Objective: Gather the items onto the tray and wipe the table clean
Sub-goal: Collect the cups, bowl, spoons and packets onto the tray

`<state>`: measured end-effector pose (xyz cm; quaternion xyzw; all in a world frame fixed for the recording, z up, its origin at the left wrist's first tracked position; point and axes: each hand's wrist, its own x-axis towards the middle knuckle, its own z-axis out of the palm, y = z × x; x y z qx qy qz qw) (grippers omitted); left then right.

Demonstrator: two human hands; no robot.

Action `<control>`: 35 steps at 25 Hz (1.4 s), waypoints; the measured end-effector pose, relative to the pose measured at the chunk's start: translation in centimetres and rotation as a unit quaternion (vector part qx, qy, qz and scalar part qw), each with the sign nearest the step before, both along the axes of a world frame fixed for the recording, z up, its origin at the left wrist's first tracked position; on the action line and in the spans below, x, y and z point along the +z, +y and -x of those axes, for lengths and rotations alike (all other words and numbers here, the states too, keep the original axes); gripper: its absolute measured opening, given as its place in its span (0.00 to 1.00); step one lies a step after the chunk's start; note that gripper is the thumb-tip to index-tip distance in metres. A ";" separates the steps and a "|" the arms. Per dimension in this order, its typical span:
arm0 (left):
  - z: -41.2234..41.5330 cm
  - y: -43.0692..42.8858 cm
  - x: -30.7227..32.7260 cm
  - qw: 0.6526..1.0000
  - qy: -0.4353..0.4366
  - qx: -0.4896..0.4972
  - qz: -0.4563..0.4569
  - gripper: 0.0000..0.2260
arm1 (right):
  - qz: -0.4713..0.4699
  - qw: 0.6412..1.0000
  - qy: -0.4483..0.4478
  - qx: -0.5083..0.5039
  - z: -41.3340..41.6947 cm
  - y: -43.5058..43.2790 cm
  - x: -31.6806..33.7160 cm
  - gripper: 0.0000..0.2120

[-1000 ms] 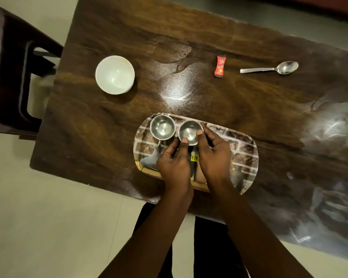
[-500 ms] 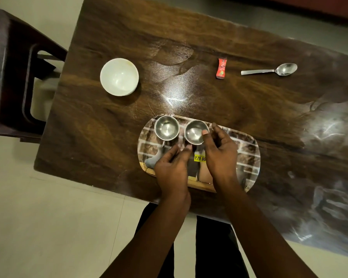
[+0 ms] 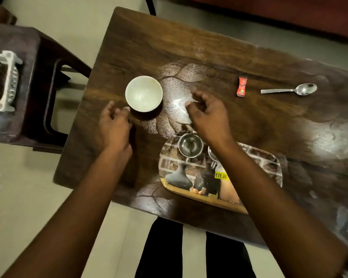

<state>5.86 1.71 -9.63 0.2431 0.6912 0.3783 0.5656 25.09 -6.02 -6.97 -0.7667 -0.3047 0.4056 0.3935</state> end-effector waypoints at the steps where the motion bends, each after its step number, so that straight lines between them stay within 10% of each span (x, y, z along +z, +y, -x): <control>1: -0.3 1.3 -0.4 0.999 -0.018 -0.029 0.008 0.24 | 0.015 0.999 0.021 0.028 0.9 1.9 -0.3 0.25; 9: -1.1 3.0 1.6 0.992 -0.029 -0.123 0.025 0.17 | 0.063 0.995 0.034 0.066 4.1 7.1 -3.3 0.23; 17: 2.1 -10.5 9.5 0.973 0.015 -0.228 -0.043 0.16 | 0.013 0.993 0.102 -0.063 4.0 -10.0 5.8 0.11; 35: -0.6 -17.5 0.3 0.946 0.095 -0.303 0.056 0.13 | 0.087 0.971 0.143 -0.170 4.5 -19.9 -3.8 0.15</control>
